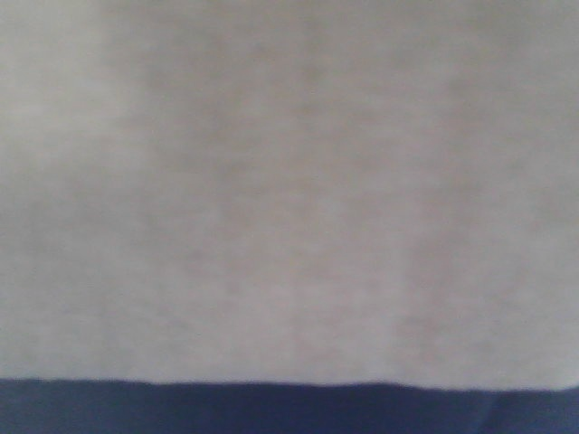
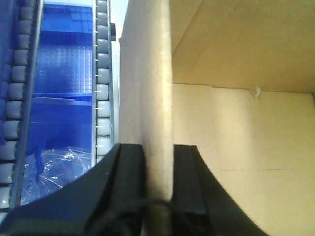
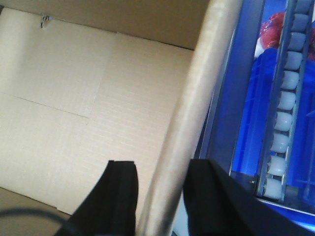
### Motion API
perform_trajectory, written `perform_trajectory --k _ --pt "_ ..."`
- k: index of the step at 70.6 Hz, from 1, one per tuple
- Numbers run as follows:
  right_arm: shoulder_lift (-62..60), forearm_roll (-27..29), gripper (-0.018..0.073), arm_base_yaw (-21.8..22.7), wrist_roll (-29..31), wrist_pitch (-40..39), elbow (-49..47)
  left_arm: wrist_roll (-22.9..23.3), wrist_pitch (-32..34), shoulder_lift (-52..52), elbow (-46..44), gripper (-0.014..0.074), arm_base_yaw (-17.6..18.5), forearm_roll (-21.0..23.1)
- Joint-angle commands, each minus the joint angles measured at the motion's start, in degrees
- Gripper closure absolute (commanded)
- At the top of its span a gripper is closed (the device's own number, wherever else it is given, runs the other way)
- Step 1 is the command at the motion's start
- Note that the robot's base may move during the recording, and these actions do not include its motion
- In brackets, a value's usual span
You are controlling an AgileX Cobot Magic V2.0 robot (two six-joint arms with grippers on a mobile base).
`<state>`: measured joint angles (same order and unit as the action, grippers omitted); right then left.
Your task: Grab box from left shelf to table start
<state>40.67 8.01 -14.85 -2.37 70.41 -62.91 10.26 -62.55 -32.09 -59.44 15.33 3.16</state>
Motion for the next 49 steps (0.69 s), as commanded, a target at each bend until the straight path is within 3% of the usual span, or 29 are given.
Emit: perform_trajectory --k 1,49 --pt "0.69 6.71 0.0499 -0.46 1.99 -6.97 -1.40 1.22 10.77 0.12 -3.05 0.0692 1.10 14.62" --pt "0.69 6.71 0.0501 -0.46 1.99 -6.97 -1.40 1.22 10.77 0.12 -3.05 0.0692 1.10 14.74"
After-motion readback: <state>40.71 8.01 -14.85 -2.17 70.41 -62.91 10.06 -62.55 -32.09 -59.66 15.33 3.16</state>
